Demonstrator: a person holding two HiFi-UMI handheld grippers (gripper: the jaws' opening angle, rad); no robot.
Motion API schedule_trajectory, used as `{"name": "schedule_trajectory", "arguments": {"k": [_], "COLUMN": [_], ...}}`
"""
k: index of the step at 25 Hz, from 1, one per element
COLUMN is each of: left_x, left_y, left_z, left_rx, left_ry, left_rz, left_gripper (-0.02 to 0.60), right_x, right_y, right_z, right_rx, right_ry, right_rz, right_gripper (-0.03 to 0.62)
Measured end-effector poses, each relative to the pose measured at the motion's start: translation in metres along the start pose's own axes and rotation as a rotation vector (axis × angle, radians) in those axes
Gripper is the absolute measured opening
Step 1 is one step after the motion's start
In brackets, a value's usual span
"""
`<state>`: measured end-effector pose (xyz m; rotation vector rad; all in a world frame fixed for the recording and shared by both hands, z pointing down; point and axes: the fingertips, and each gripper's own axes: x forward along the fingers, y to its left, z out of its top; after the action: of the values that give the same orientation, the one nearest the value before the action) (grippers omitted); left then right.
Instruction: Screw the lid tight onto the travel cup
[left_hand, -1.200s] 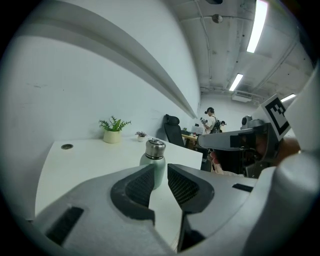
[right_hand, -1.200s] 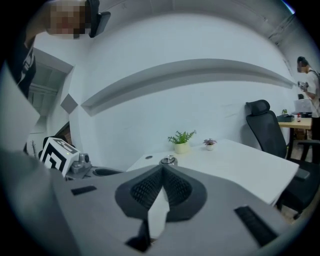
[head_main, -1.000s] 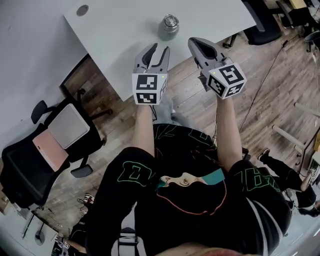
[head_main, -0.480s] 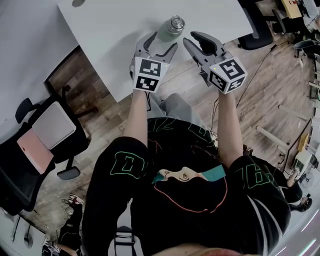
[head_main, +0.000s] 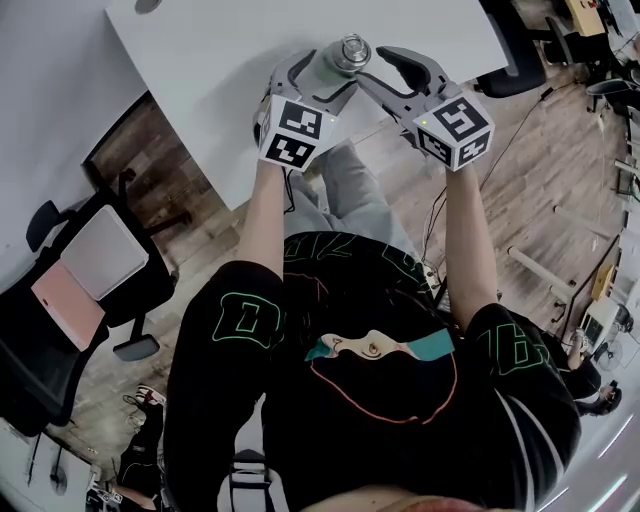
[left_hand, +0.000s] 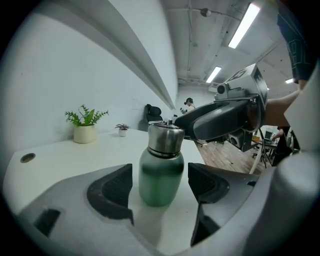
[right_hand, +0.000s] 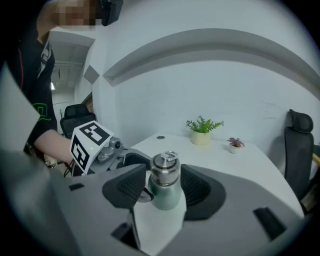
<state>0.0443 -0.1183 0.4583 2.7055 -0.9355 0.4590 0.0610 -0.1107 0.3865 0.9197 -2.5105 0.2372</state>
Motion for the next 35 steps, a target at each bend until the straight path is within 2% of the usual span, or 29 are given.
{"name": "schedule_trajectory", "arguments": {"k": [5,9,11,18,25,30,35], "left_x": [0.014,0.022,0.022,0.022,0.023,0.023,0.024], "left_y": [-0.006,-0.004,-0.003,-0.002,-0.002,-0.001,-0.002], "left_z": [-0.003,-0.005,-0.006,-0.008,-0.007,-0.005,-0.004], "left_rx": [0.046,0.064,0.068,0.078,0.076,0.071,0.066], "left_ry": [0.022,0.034,0.035,0.003,0.003,0.002,0.009], "left_rz": [-0.056,-0.062,-0.057,-0.047,-0.042,-0.036,-0.033], "left_gripper": [0.371,0.369,0.35,0.345,0.345,0.345,0.345], "right_x": [0.009,0.018,0.021,0.025,0.025,0.023,0.021], "right_y": [-0.003,-0.001,0.0,0.002,0.0,-0.002,-0.005], "right_z": [-0.001,0.002,0.0,-0.002,-0.003,-0.001,-0.002], "right_rx": [-0.036,-0.071,-0.084,-0.098,-0.078,-0.021,0.083], "right_ry": [0.031,0.045,0.052,0.05,0.048,0.034,0.001], "right_rz": [0.078,0.126,0.139,0.139,0.038,-0.107,-0.253], "right_gripper": [0.241,0.247,0.24,0.23,0.227,0.227,0.227]}}
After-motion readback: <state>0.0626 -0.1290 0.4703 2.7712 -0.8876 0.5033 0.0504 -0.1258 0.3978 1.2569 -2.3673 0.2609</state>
